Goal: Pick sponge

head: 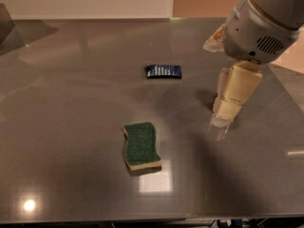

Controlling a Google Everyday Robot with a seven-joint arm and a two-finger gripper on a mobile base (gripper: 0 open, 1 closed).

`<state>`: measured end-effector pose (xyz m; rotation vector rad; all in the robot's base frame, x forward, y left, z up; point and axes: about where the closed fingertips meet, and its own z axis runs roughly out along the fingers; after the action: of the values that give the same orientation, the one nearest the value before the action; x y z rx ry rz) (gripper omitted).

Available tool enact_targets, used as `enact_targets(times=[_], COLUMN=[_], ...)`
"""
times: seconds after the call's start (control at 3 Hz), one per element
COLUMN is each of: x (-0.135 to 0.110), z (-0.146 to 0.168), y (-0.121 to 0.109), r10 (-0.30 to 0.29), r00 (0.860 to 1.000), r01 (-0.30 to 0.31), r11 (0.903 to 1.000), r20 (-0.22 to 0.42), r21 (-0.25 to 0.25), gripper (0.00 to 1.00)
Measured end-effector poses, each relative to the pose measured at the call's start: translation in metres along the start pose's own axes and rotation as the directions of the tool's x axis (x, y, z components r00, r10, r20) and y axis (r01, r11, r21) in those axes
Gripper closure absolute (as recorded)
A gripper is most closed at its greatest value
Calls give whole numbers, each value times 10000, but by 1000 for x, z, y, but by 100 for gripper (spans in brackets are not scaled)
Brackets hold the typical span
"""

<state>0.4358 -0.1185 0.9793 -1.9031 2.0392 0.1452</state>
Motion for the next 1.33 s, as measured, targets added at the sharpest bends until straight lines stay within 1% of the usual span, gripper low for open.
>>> enact_targets(times=[0.33, 0.67, 1.0, 1.33], x=[-42, -72, -88, -92], z=[17, 44, 82, 123], y=[23, 45, 59, 66], r10=[-588, -1216, -1754, -2088], r00=[9972, 9914, 9843, 9779], r01=[618, 1253, 1765, 2071], r11=[9959, 9888, 9817, 9741], r20=[461, 490, 210, -90], r21=[-661, -811, -722, -904], gripper=[0, 0, 0, 0])
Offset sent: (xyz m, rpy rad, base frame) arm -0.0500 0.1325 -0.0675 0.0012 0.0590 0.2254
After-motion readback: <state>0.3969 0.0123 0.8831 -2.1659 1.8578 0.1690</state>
